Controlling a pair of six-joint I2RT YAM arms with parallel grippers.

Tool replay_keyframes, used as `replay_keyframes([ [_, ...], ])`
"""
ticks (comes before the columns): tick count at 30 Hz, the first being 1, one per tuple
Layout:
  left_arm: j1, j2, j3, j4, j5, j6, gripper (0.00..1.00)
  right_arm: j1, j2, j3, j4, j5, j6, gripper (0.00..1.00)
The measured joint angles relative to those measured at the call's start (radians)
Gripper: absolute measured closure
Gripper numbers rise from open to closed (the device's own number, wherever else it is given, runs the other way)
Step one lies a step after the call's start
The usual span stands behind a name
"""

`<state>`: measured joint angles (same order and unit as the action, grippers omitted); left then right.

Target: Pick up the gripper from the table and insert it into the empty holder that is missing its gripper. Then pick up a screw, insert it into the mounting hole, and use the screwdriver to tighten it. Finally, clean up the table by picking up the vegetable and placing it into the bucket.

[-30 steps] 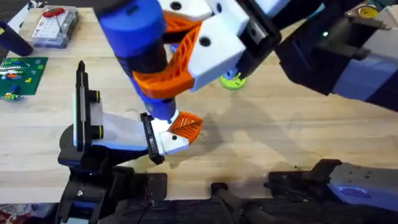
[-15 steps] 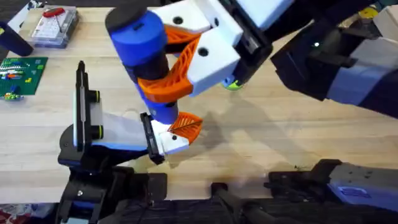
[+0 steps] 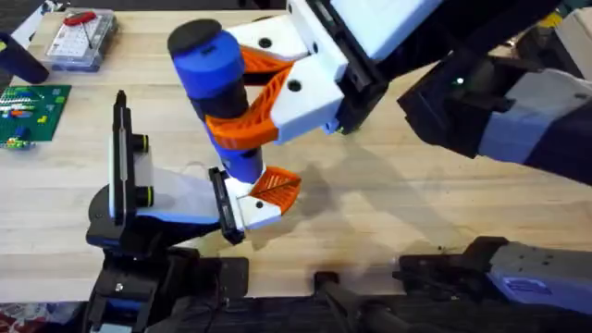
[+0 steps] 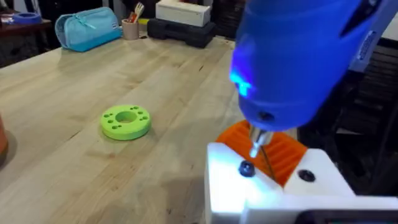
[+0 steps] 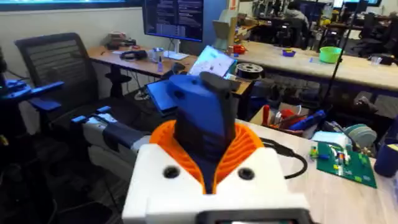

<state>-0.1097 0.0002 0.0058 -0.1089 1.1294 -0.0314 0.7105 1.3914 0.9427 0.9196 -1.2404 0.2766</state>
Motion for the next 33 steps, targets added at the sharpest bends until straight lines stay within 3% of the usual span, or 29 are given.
replay_keyframes([
  [33, 0.000, 0.000, 0.000, 0.000, 0.000, 0.000, 0.986, 0.000, 0.000, -0.035, 0.018, 0.017, -0.016, 0.959],
])
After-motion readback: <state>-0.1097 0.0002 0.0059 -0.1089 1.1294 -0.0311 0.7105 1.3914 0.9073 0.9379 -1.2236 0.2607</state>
